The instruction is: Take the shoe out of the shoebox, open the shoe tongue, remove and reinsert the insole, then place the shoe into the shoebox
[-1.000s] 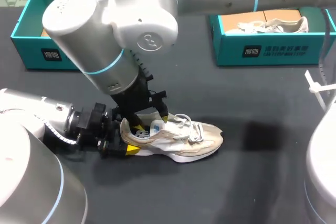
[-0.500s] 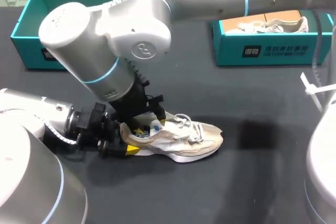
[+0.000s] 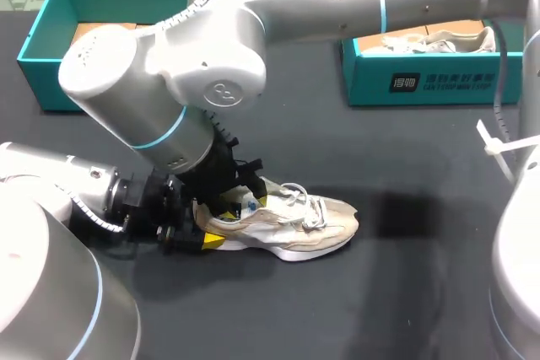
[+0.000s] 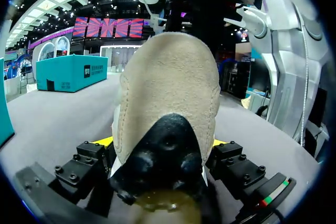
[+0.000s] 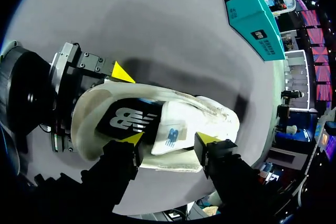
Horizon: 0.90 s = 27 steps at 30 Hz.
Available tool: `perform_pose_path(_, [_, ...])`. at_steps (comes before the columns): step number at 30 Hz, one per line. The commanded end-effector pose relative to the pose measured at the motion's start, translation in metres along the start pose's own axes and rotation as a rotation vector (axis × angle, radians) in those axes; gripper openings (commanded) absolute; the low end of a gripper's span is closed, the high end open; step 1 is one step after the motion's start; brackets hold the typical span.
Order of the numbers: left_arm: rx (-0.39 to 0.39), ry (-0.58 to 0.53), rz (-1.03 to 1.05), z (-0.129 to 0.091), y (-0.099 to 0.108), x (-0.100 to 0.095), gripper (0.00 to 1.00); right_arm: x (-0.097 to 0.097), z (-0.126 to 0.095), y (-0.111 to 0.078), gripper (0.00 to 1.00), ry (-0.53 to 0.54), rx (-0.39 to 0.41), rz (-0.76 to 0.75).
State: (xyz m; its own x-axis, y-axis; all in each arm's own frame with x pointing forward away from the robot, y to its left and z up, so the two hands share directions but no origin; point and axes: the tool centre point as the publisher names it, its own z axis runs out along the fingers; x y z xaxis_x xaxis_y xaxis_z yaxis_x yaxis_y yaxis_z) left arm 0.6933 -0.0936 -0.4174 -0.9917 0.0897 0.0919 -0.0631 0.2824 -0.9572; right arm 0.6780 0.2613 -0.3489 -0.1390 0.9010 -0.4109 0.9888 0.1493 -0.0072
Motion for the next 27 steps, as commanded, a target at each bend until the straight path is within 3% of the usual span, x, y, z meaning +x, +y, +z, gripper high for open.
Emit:
perform_pose_path(1, [-0.001, -0.002, 0.000, 0.000, 0.001, 0.001, 0.00, 0.005, 0.005, -0.004, 0.60, -0.014, -0.010, 0.923])
perform_pose_path(10, [-0.001, -0.002, 0.000, 0.000, 0.001, 0.001, 0.00, -0.001, 0.015, -0.005, 0.60, -0.017, -0.024, 0.982])
perform_pose_path(27, [-0.001, -0.002, 0.000, 0.000, 0.001, 0.001, 0.00, -0.030, 0.011, -0.001, 0.49, -0.043, -0.064, 1.025])
